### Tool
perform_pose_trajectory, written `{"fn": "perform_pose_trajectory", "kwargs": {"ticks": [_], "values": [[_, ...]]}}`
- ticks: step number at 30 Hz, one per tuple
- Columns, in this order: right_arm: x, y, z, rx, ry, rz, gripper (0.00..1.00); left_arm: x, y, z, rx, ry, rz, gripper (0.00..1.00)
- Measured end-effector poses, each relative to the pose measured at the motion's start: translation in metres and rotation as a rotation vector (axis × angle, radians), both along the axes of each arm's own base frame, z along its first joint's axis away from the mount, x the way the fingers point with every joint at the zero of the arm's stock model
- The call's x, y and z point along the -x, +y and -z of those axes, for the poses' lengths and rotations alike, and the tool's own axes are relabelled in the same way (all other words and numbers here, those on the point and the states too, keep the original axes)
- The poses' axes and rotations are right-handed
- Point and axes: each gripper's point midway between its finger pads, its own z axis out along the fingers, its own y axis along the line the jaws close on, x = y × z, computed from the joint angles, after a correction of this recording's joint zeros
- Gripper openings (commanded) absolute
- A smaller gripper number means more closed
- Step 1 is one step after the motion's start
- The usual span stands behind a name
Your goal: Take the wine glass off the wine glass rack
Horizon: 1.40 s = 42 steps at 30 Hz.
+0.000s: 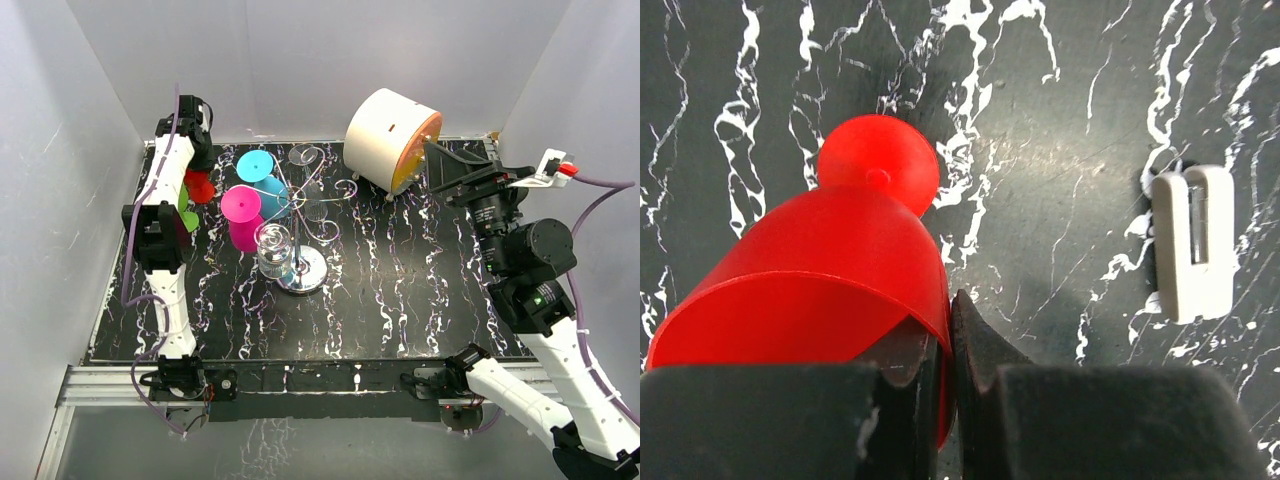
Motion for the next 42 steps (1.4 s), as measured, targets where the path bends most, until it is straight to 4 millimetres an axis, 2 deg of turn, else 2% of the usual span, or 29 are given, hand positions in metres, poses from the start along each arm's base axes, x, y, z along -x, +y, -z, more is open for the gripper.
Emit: {"fn": "perform_pose_trajectory", "kwargs": {"ticks": [2,6,11,15,17,19,23,26,28,31,35,38,40,42], "values": [[-0.001,0.002,0.001,-0.001,0.003,-0.008,0.96,0.003,0.001,0.009,0.0,0.029,-0.004,0.0],[-0.002,0.005,0.005,0.007,0.016,-0.021,0.96,0.003,0.003,0.01,0.001,0.029,-0.008,0.0],[-0.001,0.006,0.006,0.007,0.022,-0.029,0.96,0.004,0.003,0.01,0.005,0.034,-0.008,0.27],[-0.001,0.007,0.007,0.002,0.028,-0.034,0.96,0.008,0.004,0.011,0.006,0.049,-0.01,0.39],[-0.001,0.008,0.009,0.002,0.034,-0.038,0.96,0.008,0.004,0.008,0.006,0.049,-0.011,0.48],[-0.001,0.009,0.01,0.003,0.041,-0.043,0.96,0.007,0.005,-0.002,0.007,0.036,-0.01,0.54],[-0.001,0.01,0.011,0.004,0.043,-0.052,0.96,-0.001,0.005,-0.034,0.009,-0.042,-0.011,0.65],[-0.001,0.011,0.011,0.004,0.045,-0.058,0.96,0.003,0.005,-0.059,0.01,-0.088,-0.011,0.69],[-0.001,0.013,0.013,0.007,0.052,-0.063,0.96,0.01,0.004,-0.082,0.016,-0.129,-0.009,0.71],[-0.004,0.017,0.019,0.016,0.073,-0.076,0.96,0.028,-0.001,-0.128,0.042,-0.22,0.001,0.76],[-0.01,0.025,0.03,0.031,0.113,-0.1,0.96,0.083,-0.015,-0.188,0.117,-0.35,0.041,0.84],[-0.013,0.034,0.041,0.046,0.151,-0.138,0.97,0.134,-0.029,-0.215,0.193,-0.443,0.083,0.88],[-0.015,0.042,0.049,0.056,0.175,-0.171,0.98,0.167,-0.038,-0.226,0.239,-0.49,0.108,0.89],[-0.017,0.054,0.056,0.071,0.197,-0.224,0.98,0.191,-0.044,-0.232,0.271,-0.528,0.129,0.9]]}}
